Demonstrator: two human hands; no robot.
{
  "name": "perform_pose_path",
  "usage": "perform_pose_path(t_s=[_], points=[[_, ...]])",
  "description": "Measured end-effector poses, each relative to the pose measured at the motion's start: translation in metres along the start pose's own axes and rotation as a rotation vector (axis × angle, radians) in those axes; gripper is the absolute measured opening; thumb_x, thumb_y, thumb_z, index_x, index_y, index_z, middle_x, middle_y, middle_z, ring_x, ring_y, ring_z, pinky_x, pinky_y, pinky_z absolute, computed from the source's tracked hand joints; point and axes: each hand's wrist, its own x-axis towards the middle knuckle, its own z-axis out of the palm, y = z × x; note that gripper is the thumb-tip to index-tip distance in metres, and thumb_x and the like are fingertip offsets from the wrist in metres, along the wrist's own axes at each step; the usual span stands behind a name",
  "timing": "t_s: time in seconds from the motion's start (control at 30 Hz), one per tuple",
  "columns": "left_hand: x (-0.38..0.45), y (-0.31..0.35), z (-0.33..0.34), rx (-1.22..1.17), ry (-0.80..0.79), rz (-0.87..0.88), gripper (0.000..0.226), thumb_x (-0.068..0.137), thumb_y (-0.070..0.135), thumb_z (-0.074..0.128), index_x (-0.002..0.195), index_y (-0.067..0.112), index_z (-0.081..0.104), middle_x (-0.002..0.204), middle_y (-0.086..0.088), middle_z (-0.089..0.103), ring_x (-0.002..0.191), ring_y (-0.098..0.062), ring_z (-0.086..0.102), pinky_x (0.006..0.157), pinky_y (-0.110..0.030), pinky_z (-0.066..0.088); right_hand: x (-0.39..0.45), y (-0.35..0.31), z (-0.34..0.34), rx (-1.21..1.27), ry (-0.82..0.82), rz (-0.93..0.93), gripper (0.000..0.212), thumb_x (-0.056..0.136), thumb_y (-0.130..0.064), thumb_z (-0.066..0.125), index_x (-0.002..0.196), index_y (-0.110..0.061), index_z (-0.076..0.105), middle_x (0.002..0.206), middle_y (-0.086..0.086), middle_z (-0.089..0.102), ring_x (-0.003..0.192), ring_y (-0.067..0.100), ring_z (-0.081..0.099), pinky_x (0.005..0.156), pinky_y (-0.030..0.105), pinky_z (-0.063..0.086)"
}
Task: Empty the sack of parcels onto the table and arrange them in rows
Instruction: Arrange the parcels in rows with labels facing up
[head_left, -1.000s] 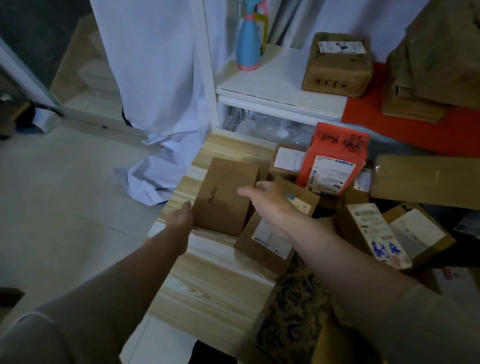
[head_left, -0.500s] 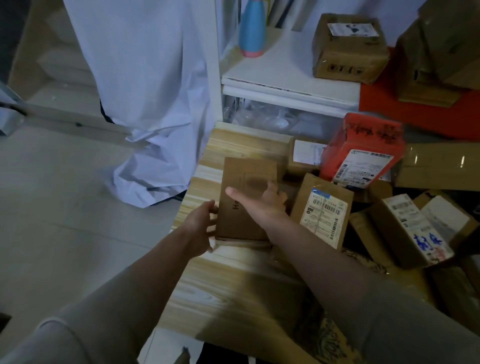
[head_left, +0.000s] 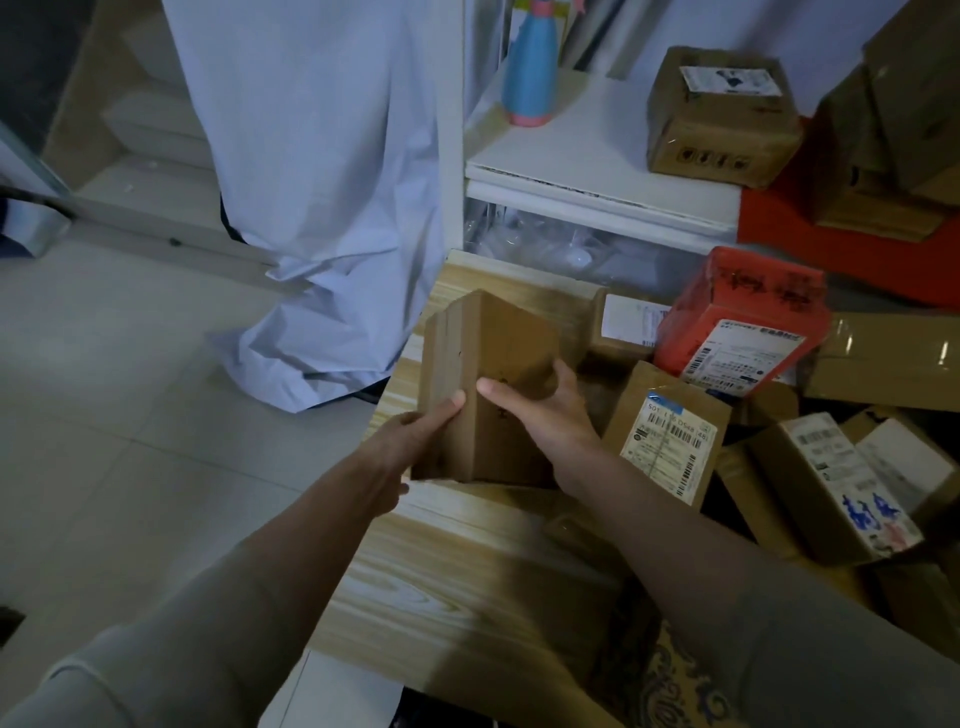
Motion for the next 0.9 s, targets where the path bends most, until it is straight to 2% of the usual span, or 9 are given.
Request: perform_pose_path(t_s=[0.13, 0.23, 0.33, 0.43, 0.57, 0.67, 0.77, 0.83, 0.9], points=[[-0.005, 0.01, 0.008, -0.017, -0.064, 0.097, 0.1, 0.051, 0.083, 0.072, 0.131, 0.027, 0.052, 0.123, -0.002, 0.065, 0.111, -0.026, 0.064, 0.099, -0.051, 0.049, 0.001, 0.002, -0.002, 0.079, -0.005, 0.039, 0.132, 0.038, -0.078, 0.08, 0.151, -0.041, 0.024, 0.148, -0.003, 0.038, 0.128, 0.028, 0.047, 0.105, 0.054, 0.043], [-0.015, 0.024, 0.012, -0.062, -0.029, 0.173, 0.07, 0.082, 0.076, 0.051, 0.135, 0.031, 0.056, 0.132, 0.006, 0.062, 0.121, -0.023, 0.058, 0.106, -0.055, 0.041, 0.003, -0.008, -0.014, 0.213, 0.035, 0.115, 0.076, 0.065, -0.068, 0.067, 0.127, -0.026, 0.055, 0.127, 0.008, 0.059, 0.108, 0.03, 0.06, 0.097, 0.051, 0.049], [-0.023, 0.038, 0.021, -0.067, 0.022, 0.234, 0.049, 0.092, 0.058, 0.051, 0.132, 0.031, 0.06, 0.128, 0.009, 0.063, 0.115, -0.015, 0.057, 0.096, -0.041, 0.043, 0.005, -0.011, -0.028, 0.363, 0.06, 0.217, 0.03, 0.089, -0.042, 0.055, 0.109, -0.02, 0.06, 0.106, 0.012, 0.067, 0.099, 0.032, 0.063, 0.096, 0.049, 0.049], [-0.035, 0.048, 0.029, -0.056, 0.036, 0.316, 0.036, 0.088, 0.047, 0.064, 0.123, 0.035, 0.066, 0.113, 0.005, 0.068, 0.101, -0.017, 0.062, 0.078, -0.035, 0.05, 0.007, -0.01, -0.028, 0.397, 0.111, 0.217, 0.032, 0.095, -0.025, 0.053, 0.126, -0.021, 0.059, 0.119, 0.012, 0.065, 0.107, 0.033, 0.061, 0.099, 0.053, 0.047], [-0.032, 0.039, 0.029, 0.133, 0.019, 0.571, 0.032, 0.088, 0.015, 0.069, 0.116, 0.032, 0.07, 0.142, 0.009, 0.048, 0.128, -0.014, 0.045, 0.105, -0.037, 0.042, 0.006, -0.011, -0.027, 0.272, 0.069, 0.14, 0.039, 0.102, -0.009, 0.041, 0.132, -0.028, 0.058, 0.122, -0.002, 0.061, 0.116, 0.028, 0.058, 0.104, 0.051, 0.047], [-0.016, 0.021, 0.03, 0.547, 0.152, 0.605, 0.051, 0.08, 0.026, 0.078, 0.125, 0.04, 0.06, 0.15, 0.012, 0.038, 0.14, -0.021, 0.033, 0.113, -0.051, 0.034, 0.004, -0.013, -0.026, 0.146, 0.143, 0.117, 0.039, 0.105, -0.015, 0.037, 0.142, -0.023, 0.045, 0.12, -0.001, 0.053, 0.115, 0.027, 0.052, 0.1, 0.042, 0.042], [-0.005, 0.007, 0.028, 0.557, 0.435, 0.473, 0.076, 0.081, 0.033, 0.077, 0.147, 0.026, 0.042, 0.158, -0.006, 0.027, 0.144, -0.029, 0.026, 0.117, -0.051, 0.026, 0.004, -0.015, -0.022, 0.113, 0.158, 0.102, 0.048, 0.101, -0.046, 0.041, 0.142, -0.02, 0.045, 0.131, 0.003, 0.056, 0.116, 0.029, 0.054, 0.095, 0.043, 0.04], [-0.002, 0.0, 0.024, 0.38, 0.424, 0.35, 0.077, 0.084, 0.033, 0.074, 0.15, 0.015, 0.036, 0.157, -0.012, 0.031, 0.143, -0.03, 0.032, 0.115, -0.047, 0.032, 0.005, -0.013, -0.021, 0.043, 0.117, 0.097, 0.061, 0.095, -0.058, 0.046, 0.14, -0.018, 0.047, 0.138, 0.004, 0.055, 0.12, 0.029, 0.054, 0.096, 0.044, 0.041], [-0.005, -0.005, 0.025, 0.309, 0.329, 0.216, 0.076, 0.089, 0.036, 0.069, 0.151, 0.011, 0.034, 0.154, -0.014, 0.037, 0.137, -0.032, 0.04, 0.106, -0.043, 0.041, 0.008, -0.006, -0.018, 0.0, 0.094, 0.068, 0.052, 0.093, -0.046, 0.06, 0.133, -0.015, 0.051, 0.133, 0.003, 0.06, 0.111, 0.024, 0.059, 0.086, 0.037, 0.047]])
